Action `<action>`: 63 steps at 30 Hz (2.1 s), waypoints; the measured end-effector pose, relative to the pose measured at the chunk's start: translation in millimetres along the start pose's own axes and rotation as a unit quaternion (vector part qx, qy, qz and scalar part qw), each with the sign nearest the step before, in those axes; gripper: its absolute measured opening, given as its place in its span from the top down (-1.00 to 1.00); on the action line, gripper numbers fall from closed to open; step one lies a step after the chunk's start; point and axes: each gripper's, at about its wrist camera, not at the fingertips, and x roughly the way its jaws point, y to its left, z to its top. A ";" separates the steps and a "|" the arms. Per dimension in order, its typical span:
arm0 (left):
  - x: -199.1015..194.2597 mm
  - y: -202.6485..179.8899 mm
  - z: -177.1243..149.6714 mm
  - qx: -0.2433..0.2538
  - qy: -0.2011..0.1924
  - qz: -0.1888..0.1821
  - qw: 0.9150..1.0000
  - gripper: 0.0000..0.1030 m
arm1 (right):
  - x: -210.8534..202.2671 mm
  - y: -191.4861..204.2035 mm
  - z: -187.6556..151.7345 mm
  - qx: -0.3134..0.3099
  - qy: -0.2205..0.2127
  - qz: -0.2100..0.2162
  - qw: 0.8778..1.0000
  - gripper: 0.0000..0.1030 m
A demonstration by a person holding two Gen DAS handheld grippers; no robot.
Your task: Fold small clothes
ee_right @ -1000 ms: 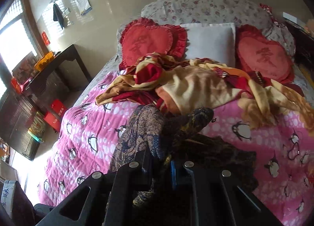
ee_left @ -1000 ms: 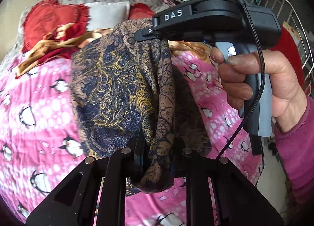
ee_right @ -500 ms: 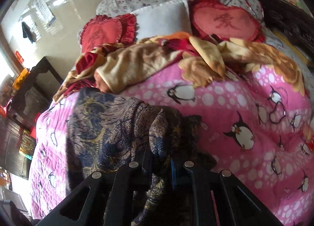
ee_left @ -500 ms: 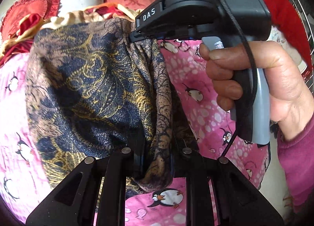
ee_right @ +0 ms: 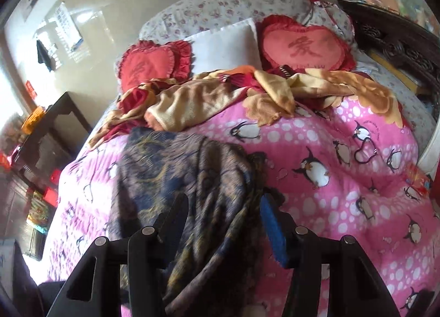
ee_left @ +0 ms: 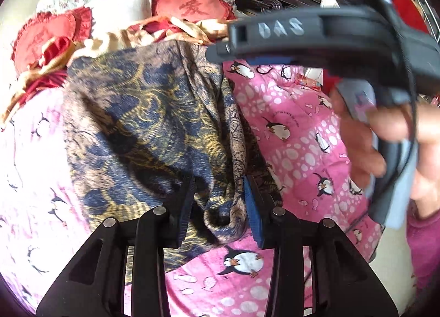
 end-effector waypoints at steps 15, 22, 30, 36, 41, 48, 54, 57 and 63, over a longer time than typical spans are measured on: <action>-16.2 84.4 -53.1 -0.072 0.012 0.077 0.994 0.28 | 3.2 25.0 -60.7 -0.009 0.040 0.024 0.999 -0.02; 0.4 89.7 -62.7 -0.073 0.031 0.078 0.994 0.19 | 5.5 15.4 -89.3 -0.011 0.043 0.018 0.999 0.94; -4.9 101.8 -44.7 -0.090 0.001 0.083 0.992 0.14 | -3.9 -8.4 -77.3 0.026 0.017 0.007 0.999 0.90; 3.6 103.9 -27.7 -0.095 -0.005 0.085 0.992 0.14 | 19.9 -12.3 -14.5 0.069 -0.008 0.002 0.998 -0.23; 12.7 94.2 -25.8 -0.079 0.005 0.088 0.993 0.14 | 57.1 -13.3 5.1 0.084 0.002 0.010 0.996 0.66; 28.2 89.5 -23.2 -0.071 0.008 0.081 0.994 0.00 | 65.7 -8.9 2.9 0.015 -0.013 -0.093 0.995 0.78; 26.3 94.4 -23.6 -0.077 0.009 0.085 0.993 0.00 | 37.0 -17.7 -3.3 0.063 -0.034 -0.059 0.996 0.51; 28.1 95.0 -24.7 -0.082 0.009 0.087 0.993 0.00 | 15.6 2.4 -19.4 0.028 -0.040 -0.026 0.998 0.51; 30.0 91.6 -24.4 -0.076 0.009 0.095 0.992 0.00 | 43.9 2.3 -60.4 0.003 0.017 -0.062 0.998 0.51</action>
